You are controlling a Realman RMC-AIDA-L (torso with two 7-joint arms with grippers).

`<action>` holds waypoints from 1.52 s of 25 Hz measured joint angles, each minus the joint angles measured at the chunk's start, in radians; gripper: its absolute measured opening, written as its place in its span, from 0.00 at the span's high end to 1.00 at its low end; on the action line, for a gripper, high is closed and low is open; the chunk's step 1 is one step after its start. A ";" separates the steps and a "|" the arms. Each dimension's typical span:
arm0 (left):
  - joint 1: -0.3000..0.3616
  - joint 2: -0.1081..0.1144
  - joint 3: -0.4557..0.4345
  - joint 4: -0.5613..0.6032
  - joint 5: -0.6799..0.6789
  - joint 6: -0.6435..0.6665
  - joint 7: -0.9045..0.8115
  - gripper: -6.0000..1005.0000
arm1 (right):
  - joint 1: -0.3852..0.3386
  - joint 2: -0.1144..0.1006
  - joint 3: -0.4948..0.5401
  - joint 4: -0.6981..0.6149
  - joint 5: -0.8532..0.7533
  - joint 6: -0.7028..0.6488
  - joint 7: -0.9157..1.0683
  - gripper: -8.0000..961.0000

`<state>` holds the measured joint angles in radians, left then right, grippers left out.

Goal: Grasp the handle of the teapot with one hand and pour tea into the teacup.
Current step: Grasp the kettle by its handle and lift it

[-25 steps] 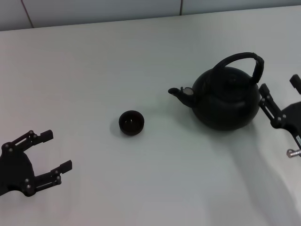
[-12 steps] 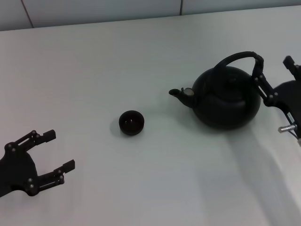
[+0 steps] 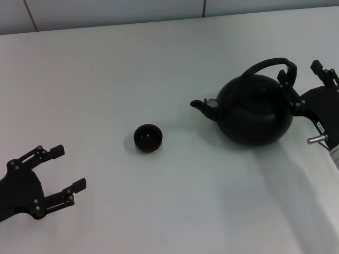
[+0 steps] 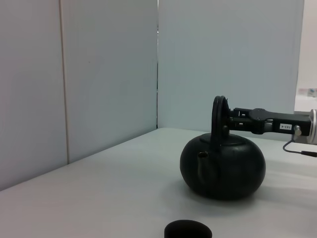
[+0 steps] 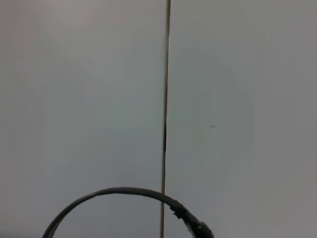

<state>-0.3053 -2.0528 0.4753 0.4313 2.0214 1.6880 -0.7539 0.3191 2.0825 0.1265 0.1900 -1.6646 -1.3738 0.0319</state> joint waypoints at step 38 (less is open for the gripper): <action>-0.003 -0.006 -0.003 0.000 -0.004 -0.007 -0.007 0.16 | 0.101 -0.004 -0.023 -0.130 -0.019 -0.036 0.205 0.92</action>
<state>-0.3087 -2.0586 0.4724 0.4309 2.0171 1.6812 -0.7607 0.4198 2.0783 0.1031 0.0601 -1.6835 -1.4101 0.2370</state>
